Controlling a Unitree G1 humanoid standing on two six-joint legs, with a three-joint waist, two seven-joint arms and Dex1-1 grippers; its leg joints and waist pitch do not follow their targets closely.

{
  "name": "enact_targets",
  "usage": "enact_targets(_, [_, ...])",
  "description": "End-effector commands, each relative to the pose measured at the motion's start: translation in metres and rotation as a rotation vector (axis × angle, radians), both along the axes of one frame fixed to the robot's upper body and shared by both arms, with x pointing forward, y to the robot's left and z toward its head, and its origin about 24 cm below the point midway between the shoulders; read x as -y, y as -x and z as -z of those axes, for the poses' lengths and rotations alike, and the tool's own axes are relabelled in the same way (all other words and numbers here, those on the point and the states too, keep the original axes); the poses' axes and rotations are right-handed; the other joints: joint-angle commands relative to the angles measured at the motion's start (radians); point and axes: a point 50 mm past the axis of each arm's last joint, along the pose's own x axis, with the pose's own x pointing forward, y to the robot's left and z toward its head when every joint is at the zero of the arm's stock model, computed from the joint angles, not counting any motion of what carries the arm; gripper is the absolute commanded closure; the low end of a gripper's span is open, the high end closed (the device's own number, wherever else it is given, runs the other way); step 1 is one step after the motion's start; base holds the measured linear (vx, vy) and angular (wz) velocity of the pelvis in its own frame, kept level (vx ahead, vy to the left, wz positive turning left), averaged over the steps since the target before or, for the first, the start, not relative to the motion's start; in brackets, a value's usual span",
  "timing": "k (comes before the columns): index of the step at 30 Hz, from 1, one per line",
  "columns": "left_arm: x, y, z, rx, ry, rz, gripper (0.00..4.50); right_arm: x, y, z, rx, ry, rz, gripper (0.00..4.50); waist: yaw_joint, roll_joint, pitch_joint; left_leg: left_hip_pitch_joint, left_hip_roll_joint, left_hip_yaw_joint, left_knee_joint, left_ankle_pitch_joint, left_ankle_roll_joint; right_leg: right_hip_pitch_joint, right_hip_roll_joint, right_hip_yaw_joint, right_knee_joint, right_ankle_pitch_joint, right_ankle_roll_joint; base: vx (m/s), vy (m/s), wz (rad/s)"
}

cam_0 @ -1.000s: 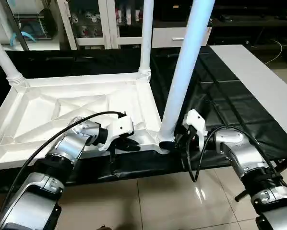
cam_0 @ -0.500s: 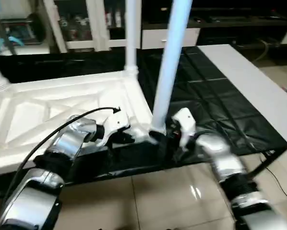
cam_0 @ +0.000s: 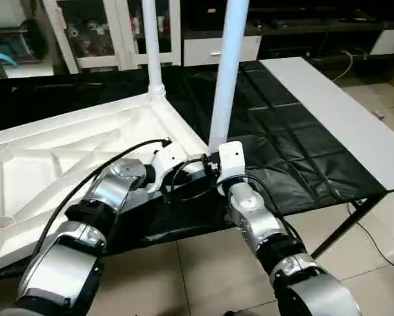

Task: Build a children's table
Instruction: Rotate leg to tighten

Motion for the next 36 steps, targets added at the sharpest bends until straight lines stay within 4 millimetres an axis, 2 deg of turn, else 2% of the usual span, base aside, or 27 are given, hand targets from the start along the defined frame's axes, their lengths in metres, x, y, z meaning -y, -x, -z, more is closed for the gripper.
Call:
enact_targets(1, [0.006,0.013,0.017,-0.08,-0.025,0.098,4.5,0.033,-0.01,0.0,-0.027,-0.009,0.157,1.79,0.005,0.004,-0.068,0.002,0.011,0.005,-0.076,-0.33,0.027,0.047,-0.037,0.043,-0.064,-0.296,-0.207,0.0,0.0,0.0])
enact_targets(2, [0.005,0.013,0.017,-0.08,-0.024,0.098,4.5,0.031,-0.01,0.001,-0.034,-0.027,0.136,1.79,0.006,0.006,-0.068,0.002,0.011,0.005,-0.075,-0.321,0.032,0.048,-0.038,0.043,-0.061,-0.283,-0.212,0.0,0.0,0.0])
enact_targets(3, [0.005,0.013,0.017,-0.081,-0.023,0.097,4.5,0.027,-0.01,0.0,-0.034,-0.026,0.102,1.24,0.007,0.007,-0.068,-0.002,0.012,0.005,-0.075,-0.298,0.037,0.052,-0.037,0.043,-0.057,-0.255,-0.22,0.0,0.0,0.0])
enact_targets(4, [0.004,0.013,0.017,-0.082,-0.024,0.098,4.5,0.026,-0.01,-0.003,-0.013,-0.032,0.089,1.1,0.007,0.007,-0.069,-0.004,0.011,0.005,-0.075,-0.281,0.041,0.055,-0.037,0.042,-0.053,-0.237,-0.225,0.0,0.0,0.0])
enact_targets(5, [0.003,0.013,0.017,-0.082,-0.024,0.098,4.5,0.026,-0.011,-0.004,-0.005,-0.035,0.086,1.1,0.007,0.008,-0.069,-0.004,0.012,0.005,-0.075,-0.277,0.043,0.056,-0.037,0.042,-0.053,-0.232,-0.226,0.0,0.0,0.0])
enact_targets(7, [0.001,0.013,0.018,-0.083,-0.027,0.1,4.5,0.029,-0.014,-0.014,0.056,-0.062,0.074,1.01,0.012,0.007,-0.073,0.005,0.012,0.011,-0.07,-0.243,0.052,0.054,-0.036,0.045,-0.05,-0.182,-0.248,0.0,0.0,0.0])
enact_targets(8, [0.0,0.013,0.018,-0.083,-0.028,0.101,4.5,0.032,-0.015,-0.017,0.076,-0.071,0.07,0.89,0.017,0.01,-0.073,0.008,0.013,0.013,-0.069,-0.236,0.056,0.051,-0.035,0.046,-0.048,-0.163,-0.257,0.0,0.0,0.0])
enact_targets(10, [-0.001,0.014,0.018,-0.087,-0.031,0.107,4.5,0.041,-0.016,-0.023,0.105,-0.114,0.036,0.67,0.029,0.014,-0.077,0.004,0.012,0.014,-0.067,-0.18,0.077,0.06,-0.034,0.046,-0.036,-0.086,-0.273,0.0,0.0,0.0])
enact_targets(12, [-0.001,0.014,0.018,-0.089,-0.031,0.112,4.5,0.044,-0.016,-0.024,0.108,-0.137,0.016,0.59,0.036,0.011,-0.077,0.005,0.013,0.016,-0.065,-0.165,0.098,0.062,-0.033,0.045,-0.034,-0.055,-0.279,0.0,0.0,0.0])
enact_targets(13, [-0.001,0.016,0.019,-0.095,-0.033,0.122,4.5,0.049,-0.014,-0.025,0.104,-0.154,-0.08,0.47,0.038,0.013,-0.077,0.003,0.014,0.015,-0.065,-0.158,0.104,0.063,-0.033,0.045,-0.032,-0.05,-0.284,0.0,0.0,0.0])
enact_targets(14, [-0.001,0.016,0.019,-0.096,-0.033,0.123,4.5,0.049,-0.013,-0.025,0.104,-0.153,-0.094,0.32,0.04,0.011,-0.076,0.003,0.014,0.015,-0.065,-0.16,0.106,0.064,-0.035,0.045,-0.034,-0.054,-0.282,0.0,0.0,0.0])
enact_targets(15, [-0.001,0.017,0.02,-0.103,-0.033,0.132,4.5,0.052,-0.009,-0.025,0.097,-0.142,-0.206,0.32,0.041,0.011,-0.075,0.003,0.015,0.014,-0.066,-0.17,0.108,0.066,-0.034,0.043,-0.035,-0.068,-0.279,0.0,0.0,0.0])
enact_targets(17, [-0.002,0.018,0.02,-0.108,-0.032,0.139,4.5,0.056,-0.005,-0.025,0.091,-0.127,-0.301,0.32,0.042,0.012,-0.072,0.002,0.015,0.014,-0.066,-0.196,0.11,0.068,-0.034,0.043,-0.04,-0.103,-0.275,0.0,0.0,0.0])
enact_targets(19, [-0.002,0.019,0.021,-0.113,-0.032,0.145,4.5,0.062,-0.002,-0.026,0.075,-0.117,-0.388,0.32,0.044,0.007,-0.071,0.002,0.015,0.012,-0.069,-0.229,0.098,0.07,-0.035,0.042,-0.047,-0.165,-0.262,0.0,0.0,0.0])
enact_targets(20, [-0.003,0.02,0.021,-0.119,-0.032,0.152,4.5,0.07,0.003,-0.027,0.055,-0.092,-0.501,0.32,0.045,0.008,-0.07,0.002,0.016,0.012,-0.069,-0.237,0.094,0.07,-0.035,0.043,-0.049,-0.181,-0.258,0.0,0.0,0.0])
enact_targets(24, [-0.004,0.024,0.022,-0.144,-0.031,0.18,4.5,0.081,0.01,-0.027,0.008,-0.07,-0.656,0.32,0.046,0.004,-0.066,0.003,0.016,0.009,-0.073,-0.295,0.077,0.069,-0.036,0.04,-0.064,-0.305,-0.228,0.0,0.0,0.0])
enact_targets(26, [-0.005,0.028,0.024,-0.167,-0.032,0.214,4.5,0.088,0.015,-0.028,-0.02,-0.051,-0.746,0.32,0.048,0.004,-0.065,0.001,0.018,0.008,-0.072,-0.282,0.077,0.067,-0.039,0.041,-0.066,-0.316,-0.222,0.0,0.0,0.0])
enact_targets(30, [-0.006,0.034,0.025,-0.217,-0.037,0.274,4.5,0.098,0.017,-0.028,-0.079,0.013,-0.854,0.32,0.052,0.005,-0.068,0.001,0.021,0.01,-0.07,-0.257,0.081,0.065,-0.037,0.04,-0.06,-0.283,-0.241,0.0,0.0,0.0])
enact_targets(32, [-0.007,0.036,0.026,-0.237,-0.045,0.283,4.5,0.1,0.018,-0.028,-0.107,0.03,-0.909,0.32,0.06,0.006,-0.069,0.005,0.022,0.011,-0.069,-0.253,0.083,0.063,-0.036,0.039,-0.058,-0.272,-0.25,0.0,0.0,0.0])
enact_targets(34, [-0.008,0.038,0.026,-0.252,-0.055,0.297,4.5,0.1,0.017,-0.029,-0.119,0.045,-0.926,0.32,0.062,0.007,-0.068,0.004,0.023,0.011,-0.07,-0.254,0.079,0.062,-0.037,0.039,-0.057,-0.267,-0.255,0.0,0.0,0.0])
enact_targets(35, [-0.009,0.039,0.027,-0.259,-0.06,0.301,4.5,0.1,0.017,-0.03,-0.126,0.052,-0.943,0.32,0.063,0.003,-0.068,0.005,0.024,0.01,-0.07,-0.255,0.077,0.063,-0.038,0.039,-0.057,-0.269,-0.254,0.0,0.0,0.0])
enact_targets(36, [-0.009,0.04,0.026,-0.266,-0.062,0.305,4.5,0.099,0.017,-0.031,-0.131,0.058,-0.964,0.32,0.066,0.003,-0.069,0.006,0.023,0.011,-0.069,-0.253,0.076,0.062,-0.038,0.04,-0.055,-0.265,-0.255,0.0,0.0,0.0])
